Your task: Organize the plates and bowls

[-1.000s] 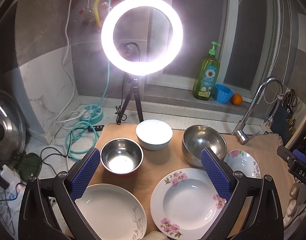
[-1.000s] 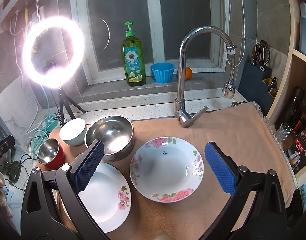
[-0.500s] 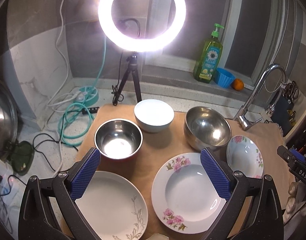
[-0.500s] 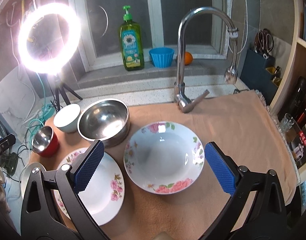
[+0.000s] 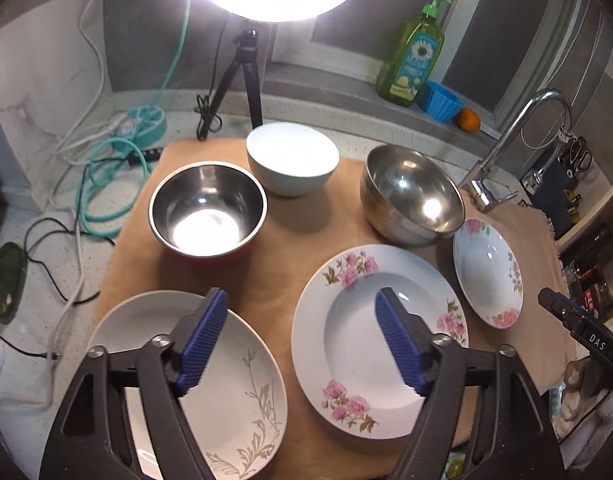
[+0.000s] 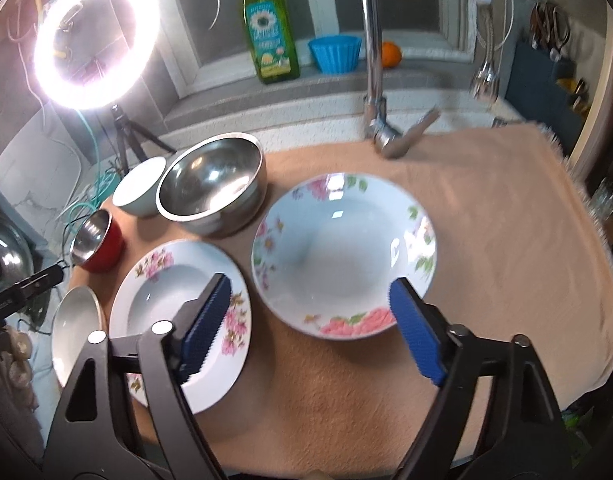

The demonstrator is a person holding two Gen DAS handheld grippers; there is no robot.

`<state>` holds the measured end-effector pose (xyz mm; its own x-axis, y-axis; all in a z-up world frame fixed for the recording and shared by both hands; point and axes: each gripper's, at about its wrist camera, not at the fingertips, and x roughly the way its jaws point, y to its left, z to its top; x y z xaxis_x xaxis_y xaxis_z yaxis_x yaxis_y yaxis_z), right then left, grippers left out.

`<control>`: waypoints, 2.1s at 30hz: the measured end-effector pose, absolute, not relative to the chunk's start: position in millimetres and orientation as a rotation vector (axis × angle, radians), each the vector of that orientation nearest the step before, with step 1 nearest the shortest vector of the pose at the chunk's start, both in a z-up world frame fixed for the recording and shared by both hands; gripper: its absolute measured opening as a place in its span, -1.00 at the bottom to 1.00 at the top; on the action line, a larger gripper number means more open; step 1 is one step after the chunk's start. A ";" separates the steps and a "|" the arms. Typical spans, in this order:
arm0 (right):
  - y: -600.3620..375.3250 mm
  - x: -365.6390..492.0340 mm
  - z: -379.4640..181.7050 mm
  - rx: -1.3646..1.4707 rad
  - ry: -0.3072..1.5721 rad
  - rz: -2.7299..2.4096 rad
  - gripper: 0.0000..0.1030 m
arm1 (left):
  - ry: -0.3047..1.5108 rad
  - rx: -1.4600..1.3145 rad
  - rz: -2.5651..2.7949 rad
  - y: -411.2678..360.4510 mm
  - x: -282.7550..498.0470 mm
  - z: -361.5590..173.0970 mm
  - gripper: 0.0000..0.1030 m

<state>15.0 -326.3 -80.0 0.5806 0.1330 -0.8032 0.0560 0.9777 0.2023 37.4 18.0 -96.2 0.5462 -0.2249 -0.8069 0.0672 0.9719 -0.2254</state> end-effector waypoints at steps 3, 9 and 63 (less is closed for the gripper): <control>-327.9 15.6 -96.4 0.261 1.015 0.088 0.13 | 1.016 -0.189 -0.194 17.3 41.1 -106.5 0.03; -319.2 12.8 -125.3 0.332 1.115 0.188 -0.13 | 1.076 -0.204 -0.238 13.9 49.8 -124.8 -0.21; -308.7 27.6 -168.2 0.525 1.298 0.360 -0.77 | 1.250 -0.253 -0.326 6.4 71.7 -171.2 -0.67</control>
